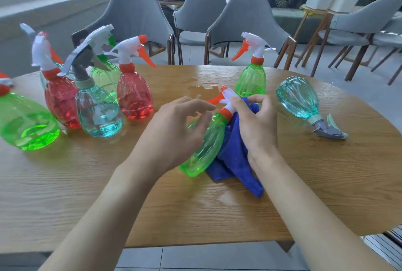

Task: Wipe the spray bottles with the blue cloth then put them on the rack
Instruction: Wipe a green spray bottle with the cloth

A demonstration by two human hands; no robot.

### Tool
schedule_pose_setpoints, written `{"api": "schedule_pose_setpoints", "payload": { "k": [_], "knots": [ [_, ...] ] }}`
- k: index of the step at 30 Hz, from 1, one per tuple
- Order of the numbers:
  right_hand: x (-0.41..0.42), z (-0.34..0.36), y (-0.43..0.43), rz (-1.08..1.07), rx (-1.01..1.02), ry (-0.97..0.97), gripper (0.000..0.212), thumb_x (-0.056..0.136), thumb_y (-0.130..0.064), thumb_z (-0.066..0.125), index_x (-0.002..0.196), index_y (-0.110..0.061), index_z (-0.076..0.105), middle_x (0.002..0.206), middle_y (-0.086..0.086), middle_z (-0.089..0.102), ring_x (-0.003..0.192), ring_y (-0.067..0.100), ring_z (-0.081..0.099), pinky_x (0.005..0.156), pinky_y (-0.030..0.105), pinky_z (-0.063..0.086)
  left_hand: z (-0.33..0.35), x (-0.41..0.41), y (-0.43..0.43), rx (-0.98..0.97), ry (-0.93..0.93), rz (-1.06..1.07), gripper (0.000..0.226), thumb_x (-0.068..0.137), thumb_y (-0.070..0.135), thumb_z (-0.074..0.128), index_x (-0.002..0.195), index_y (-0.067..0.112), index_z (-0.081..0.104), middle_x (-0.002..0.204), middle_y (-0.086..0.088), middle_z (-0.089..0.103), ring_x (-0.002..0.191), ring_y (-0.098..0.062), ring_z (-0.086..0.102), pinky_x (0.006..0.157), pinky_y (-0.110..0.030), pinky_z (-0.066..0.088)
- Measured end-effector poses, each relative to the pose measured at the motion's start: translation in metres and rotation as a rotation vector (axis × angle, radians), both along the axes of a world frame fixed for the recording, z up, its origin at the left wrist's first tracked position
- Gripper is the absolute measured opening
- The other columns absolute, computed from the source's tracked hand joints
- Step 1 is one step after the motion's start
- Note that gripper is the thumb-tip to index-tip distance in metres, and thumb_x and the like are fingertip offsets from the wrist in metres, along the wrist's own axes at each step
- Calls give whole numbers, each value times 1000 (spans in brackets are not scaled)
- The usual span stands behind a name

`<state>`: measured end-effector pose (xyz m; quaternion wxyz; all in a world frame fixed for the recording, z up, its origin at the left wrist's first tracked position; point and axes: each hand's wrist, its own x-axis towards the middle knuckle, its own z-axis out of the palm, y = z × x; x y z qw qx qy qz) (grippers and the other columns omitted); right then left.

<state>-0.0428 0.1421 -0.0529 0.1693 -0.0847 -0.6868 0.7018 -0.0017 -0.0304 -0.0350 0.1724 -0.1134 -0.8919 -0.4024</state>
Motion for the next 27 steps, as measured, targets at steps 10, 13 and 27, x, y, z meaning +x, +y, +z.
{"api": "schedule_pose_setpoints", "payload": {
  "k": [10,13,27],
  "knots": [
    [15,19,-9,142,12,101,38,89,-39,83,108,-18,58,79,-10,61,64,2,60,60,22,52,9,15,24,-299,73,145,45,101,42,60,144,29,56,128,5,71,116,-28,66,84,-40,51],
    [19,19,-11,227,-5,107,32,89,-40,83,104,-22,61,72,-8,62,65,11,59,60,26,50,13,15,20,-279,31,165,47,101,37,56,147,31,51,122,3,71,110,-33,66,83,-43,50],
    [11,7,-14,200,-98,36,33,105,-43,63,84,-21,76,77,8,75,79,35,74,82,66,61,3,-7,-1,561,-230,39,14,100,41,72,108,29,71,102,-4,77,83,-8,70,69,-24,57]
  ]
}}
